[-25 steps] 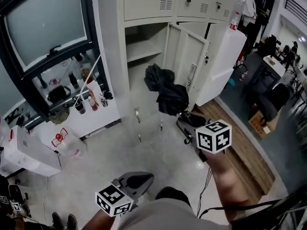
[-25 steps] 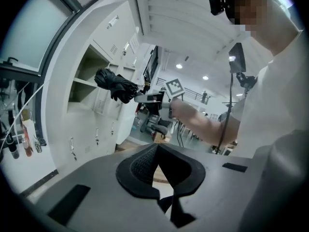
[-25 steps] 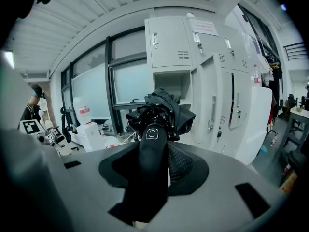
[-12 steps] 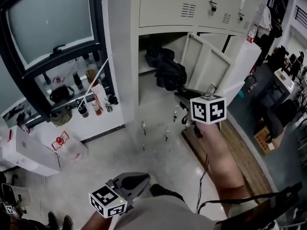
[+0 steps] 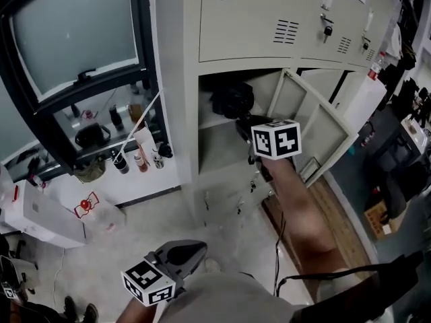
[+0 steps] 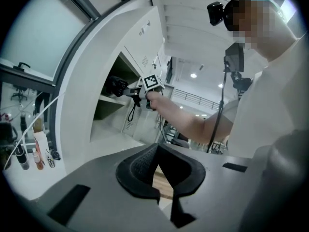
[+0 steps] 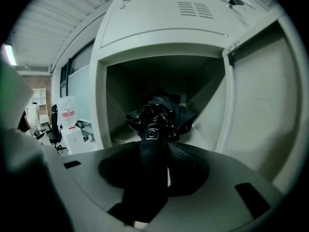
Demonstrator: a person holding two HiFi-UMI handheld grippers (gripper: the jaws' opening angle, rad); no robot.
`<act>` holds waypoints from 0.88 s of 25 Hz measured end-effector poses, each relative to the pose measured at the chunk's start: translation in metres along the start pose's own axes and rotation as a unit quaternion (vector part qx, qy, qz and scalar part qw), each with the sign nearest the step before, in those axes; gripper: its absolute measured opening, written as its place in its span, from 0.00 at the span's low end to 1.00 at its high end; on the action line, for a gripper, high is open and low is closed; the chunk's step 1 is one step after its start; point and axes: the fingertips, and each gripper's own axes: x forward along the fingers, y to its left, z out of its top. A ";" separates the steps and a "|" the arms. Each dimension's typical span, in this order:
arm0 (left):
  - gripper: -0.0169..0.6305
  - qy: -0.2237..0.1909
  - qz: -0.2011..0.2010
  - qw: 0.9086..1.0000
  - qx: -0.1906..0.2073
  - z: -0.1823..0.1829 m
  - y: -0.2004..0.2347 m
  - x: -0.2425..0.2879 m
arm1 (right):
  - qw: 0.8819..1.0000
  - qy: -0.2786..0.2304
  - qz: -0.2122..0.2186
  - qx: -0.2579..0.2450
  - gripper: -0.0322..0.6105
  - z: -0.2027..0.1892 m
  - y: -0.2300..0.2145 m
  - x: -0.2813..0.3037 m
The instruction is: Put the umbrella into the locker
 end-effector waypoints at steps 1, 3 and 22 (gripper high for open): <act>0.04 -0.002 0.005 1.000 -0.002 0.003 0.006 0.004 | 1.000 0.003 -0.001 0.000 0.29 0.002 -0.006 0.010; 0.04 -0.006 0.014 1.000 -0.004 0.007 0.016 0.010 | 1.000 0.008 -0.003 -0.001 0.29 0.006 -0.016 0.030; 0.04 -0.026 0.066 0.997 -0.023 0.024 0.081 0.042 | 0.999 0.040 0.017 -0.023 0.29 0.019 -0.031 0.127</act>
